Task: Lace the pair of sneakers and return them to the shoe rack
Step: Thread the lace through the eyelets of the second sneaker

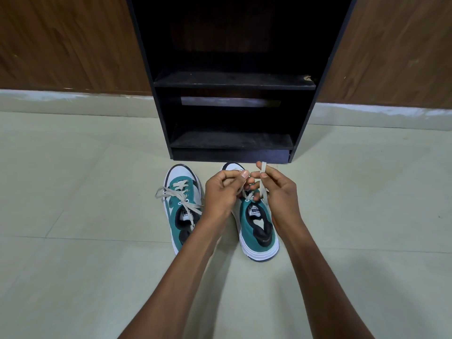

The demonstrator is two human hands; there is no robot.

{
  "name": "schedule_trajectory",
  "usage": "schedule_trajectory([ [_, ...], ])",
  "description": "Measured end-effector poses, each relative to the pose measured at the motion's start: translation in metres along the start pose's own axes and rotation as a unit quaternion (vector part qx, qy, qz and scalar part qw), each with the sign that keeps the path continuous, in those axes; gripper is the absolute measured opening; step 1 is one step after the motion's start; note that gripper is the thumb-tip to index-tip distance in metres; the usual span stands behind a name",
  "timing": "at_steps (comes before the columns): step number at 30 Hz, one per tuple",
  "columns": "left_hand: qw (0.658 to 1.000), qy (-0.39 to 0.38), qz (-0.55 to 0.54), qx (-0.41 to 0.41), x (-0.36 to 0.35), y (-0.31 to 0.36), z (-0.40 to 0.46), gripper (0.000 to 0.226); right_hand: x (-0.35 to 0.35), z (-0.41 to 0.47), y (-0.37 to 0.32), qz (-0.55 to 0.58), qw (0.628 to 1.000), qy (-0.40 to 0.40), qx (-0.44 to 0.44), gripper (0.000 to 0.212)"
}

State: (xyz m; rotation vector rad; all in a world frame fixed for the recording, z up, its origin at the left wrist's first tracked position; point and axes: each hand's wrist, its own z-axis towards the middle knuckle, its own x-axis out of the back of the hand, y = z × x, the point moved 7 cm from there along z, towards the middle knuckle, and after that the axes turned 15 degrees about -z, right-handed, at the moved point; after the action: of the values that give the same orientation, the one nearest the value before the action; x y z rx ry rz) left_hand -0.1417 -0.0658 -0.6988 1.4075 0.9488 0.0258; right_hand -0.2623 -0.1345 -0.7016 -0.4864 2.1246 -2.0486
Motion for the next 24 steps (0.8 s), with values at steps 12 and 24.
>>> schedule_trajectory([
  [12,0.988,-0.026,0.141,-0.057,0.002,-0.012,0.011,0.022,0.008,0.0,0.007,0.005,0.997,0.074,-0.024,0.008],
  [24,0.988,0.005,0.133,-0.084,0.006,0.003,0.006,0.012,0.0,-0.003,0.013,0.059,0.996,0.02,-0.062,0.015],
])
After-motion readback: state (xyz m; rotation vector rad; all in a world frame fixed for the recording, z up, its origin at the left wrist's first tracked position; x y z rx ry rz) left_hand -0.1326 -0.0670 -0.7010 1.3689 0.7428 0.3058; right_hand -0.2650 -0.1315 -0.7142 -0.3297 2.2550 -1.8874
